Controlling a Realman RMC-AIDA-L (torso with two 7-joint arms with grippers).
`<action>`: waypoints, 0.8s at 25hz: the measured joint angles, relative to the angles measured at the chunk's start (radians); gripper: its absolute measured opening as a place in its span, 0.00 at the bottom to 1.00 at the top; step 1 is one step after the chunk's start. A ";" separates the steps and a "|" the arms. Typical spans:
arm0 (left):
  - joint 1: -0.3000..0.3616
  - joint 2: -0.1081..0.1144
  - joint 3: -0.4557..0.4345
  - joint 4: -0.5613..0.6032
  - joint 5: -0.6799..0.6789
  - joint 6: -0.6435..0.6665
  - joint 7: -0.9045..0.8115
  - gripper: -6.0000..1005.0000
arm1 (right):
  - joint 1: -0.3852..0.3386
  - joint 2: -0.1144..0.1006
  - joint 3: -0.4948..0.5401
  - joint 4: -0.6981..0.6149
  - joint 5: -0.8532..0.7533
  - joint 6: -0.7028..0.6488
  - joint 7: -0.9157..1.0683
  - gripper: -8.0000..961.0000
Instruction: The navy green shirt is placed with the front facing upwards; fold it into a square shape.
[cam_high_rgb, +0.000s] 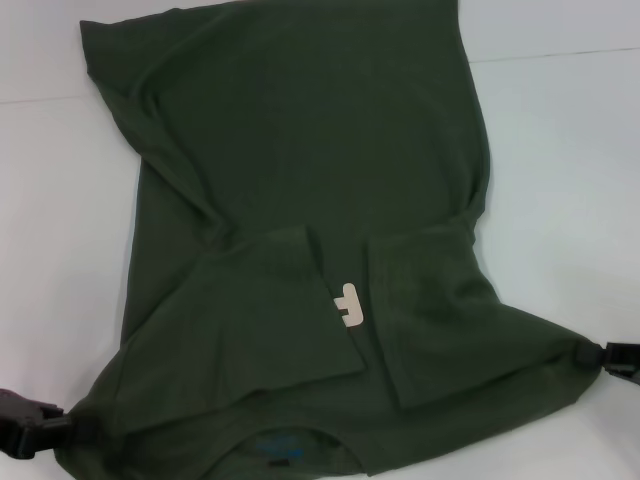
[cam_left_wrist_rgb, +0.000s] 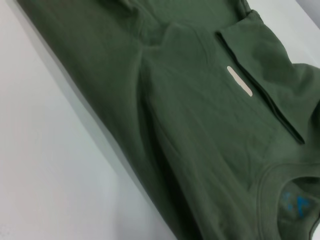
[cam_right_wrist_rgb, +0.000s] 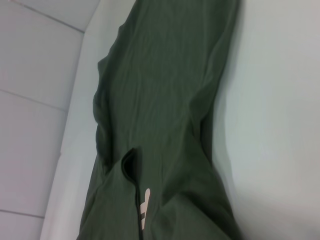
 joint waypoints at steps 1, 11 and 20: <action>0.001 0.002 -0.002 0.002 0.000 0.006 0.000 0.07 | -0.011 0.004 0.009 0.000 0.000 -0.002 -0.010 0.03; 0.005 0.010 -0.005 0.003 0.017 0.014 0.001 0.07 | -0.125 0.039 0.077 0.002 0.000 -0.039 -0.093 0.03; 0.006 0.011 -0.013 0.009 0.040 0.038 0.003 0.07 | -0.203 0.062 0.115 0.003 -0.001 -0.064 -0.144 0.03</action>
